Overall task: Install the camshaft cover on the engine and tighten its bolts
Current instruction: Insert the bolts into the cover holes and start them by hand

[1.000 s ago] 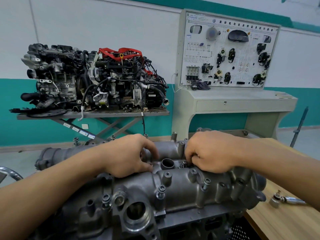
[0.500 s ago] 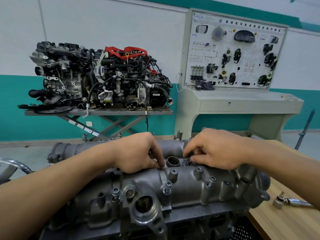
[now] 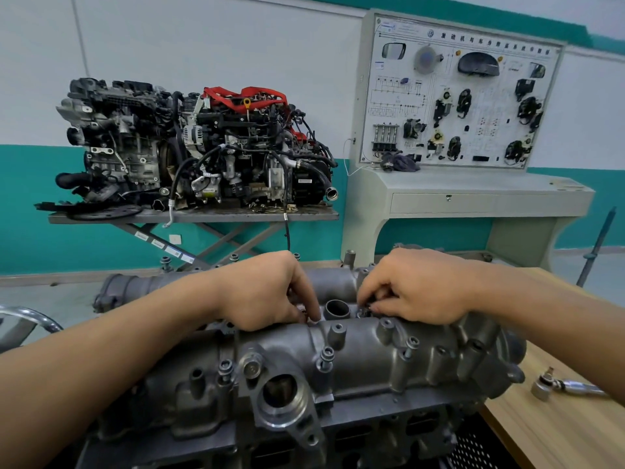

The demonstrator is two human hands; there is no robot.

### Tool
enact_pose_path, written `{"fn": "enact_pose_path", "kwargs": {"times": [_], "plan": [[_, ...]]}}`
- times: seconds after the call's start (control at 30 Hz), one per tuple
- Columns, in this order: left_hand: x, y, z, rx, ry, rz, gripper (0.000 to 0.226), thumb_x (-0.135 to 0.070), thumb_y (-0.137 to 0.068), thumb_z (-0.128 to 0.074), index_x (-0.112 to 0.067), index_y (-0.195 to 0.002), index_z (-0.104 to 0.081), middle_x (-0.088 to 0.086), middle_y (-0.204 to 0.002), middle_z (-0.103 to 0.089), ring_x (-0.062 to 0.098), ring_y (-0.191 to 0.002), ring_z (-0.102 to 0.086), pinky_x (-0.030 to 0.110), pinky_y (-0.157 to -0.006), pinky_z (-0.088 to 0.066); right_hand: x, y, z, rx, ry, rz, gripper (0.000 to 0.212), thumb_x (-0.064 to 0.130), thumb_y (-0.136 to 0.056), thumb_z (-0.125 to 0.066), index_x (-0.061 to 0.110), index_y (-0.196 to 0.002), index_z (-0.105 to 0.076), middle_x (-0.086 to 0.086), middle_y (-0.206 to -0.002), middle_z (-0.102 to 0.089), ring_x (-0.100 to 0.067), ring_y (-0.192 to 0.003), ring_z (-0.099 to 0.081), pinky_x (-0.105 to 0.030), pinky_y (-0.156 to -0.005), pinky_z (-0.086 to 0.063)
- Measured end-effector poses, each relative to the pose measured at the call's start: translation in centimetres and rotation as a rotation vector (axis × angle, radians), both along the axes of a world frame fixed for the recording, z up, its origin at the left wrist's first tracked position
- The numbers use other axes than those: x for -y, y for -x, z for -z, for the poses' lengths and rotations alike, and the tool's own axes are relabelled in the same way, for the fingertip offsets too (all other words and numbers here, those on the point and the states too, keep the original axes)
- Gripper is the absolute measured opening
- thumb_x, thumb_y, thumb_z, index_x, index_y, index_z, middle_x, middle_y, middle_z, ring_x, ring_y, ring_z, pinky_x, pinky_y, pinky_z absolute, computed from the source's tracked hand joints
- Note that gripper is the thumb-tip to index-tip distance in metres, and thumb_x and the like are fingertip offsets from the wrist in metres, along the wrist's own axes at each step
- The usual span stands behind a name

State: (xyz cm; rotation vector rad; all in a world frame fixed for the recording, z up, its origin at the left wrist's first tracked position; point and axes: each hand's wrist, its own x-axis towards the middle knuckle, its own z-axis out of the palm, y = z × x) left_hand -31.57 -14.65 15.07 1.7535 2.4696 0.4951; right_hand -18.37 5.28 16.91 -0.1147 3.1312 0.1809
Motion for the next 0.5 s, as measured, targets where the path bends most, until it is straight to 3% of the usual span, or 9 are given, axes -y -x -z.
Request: {"fn": "enact_pose_path", "kwargs": {"times": [0.1,0.23,0.3,0.4,0.5], "plan": [[-0.12,0.14,0.05,0.008,-0.005,-0.010,0.012,-0.025,-0.083,-0.077,-0.032,-0.093,-0.079,-0.025,-0.058,-0.059,-0.008,-0.060,-0.055,0.008,-0.053,-0.037,-0.10,0.09,0.28,-0.001,-0.044,0.004,0.015,0.045,-0.094,-0.059,0.039,-0.103,-0.069,0.020,-0.077,-0.064,0.002,-0.073,-0.055,-0.032,-0.075,-0.052],[-0.18,0.27,0.28,-0.046,-0.007,-0.041,0.011,-0.038,-0.081,-0.079,-0.028,-0.082,-0.079,-0.020,-0.063,-0.064,-0.010,-0.064,-0.057,0.006,-0.053,-0.036,-0.02,0.22,0.51,-0.040,-0.126,0.014,0.035,0.054,-0.097,-0.047,0.027,-0.084,-0.064,0.009,-0.072,-0.060,-0.010,-0.069,-0.056,-0.037,-0.069,-0.051],[-0.11,0.20,0.21,-0.049,-0.002,-0.024,0.006,-0.034,-0.083,-0.078,-0.030,-0.087,-0.080,-0.014,-0.071,-0.067,-0.005,-0.069,-0.058,0.007,-0.055,-0.038,-0.06,0.15,0.39,-0.038,-0.053,0.014,0.029,0.052,-0.097,-0.050,0.030,-0.090,-0.067,0.013,-0.069,-0.060,-0.003,-0.068,-0.054,-0.036,-0.070,-0.051],[0.10,0.13,0.04,-0.005,0.017,0.001,0.016,-0.023,-0.085,-0.075,-0.034,-0.095,-0.080,-0.009,-0.081,-0.072,0.002,-0.078,-0.060,0.012,-0.061,-0.045,-0.04,0.20,0.14,0.001,-0.019,-0.005,0.015,0.044,-0.093,-0.060,0.039,-0.104,-0.068,0.026,-0.066,-0.059,0.008,-0.067,-0.052,-0.031,-0.071,-0.050],[0.13,-0.09,-0.21,0.016,0.000,0.020,0.013,-0.026,-0.088,-0.073,-0.033,-0.097,-0.079,-0.004,-0.080,-0.072,0.009,-0.073,-0.061,0.019,-0.063,-0.046,0.02,0.43,0.24,-0.018,-0.032,0.022,0.018,0.048,-0.094,-0.059,0.034,-0.087,-0.069,0.024,-0.064,-0.059,0.005,-0.063,-0.052,-0.032,-0.069,-0.050]]}}
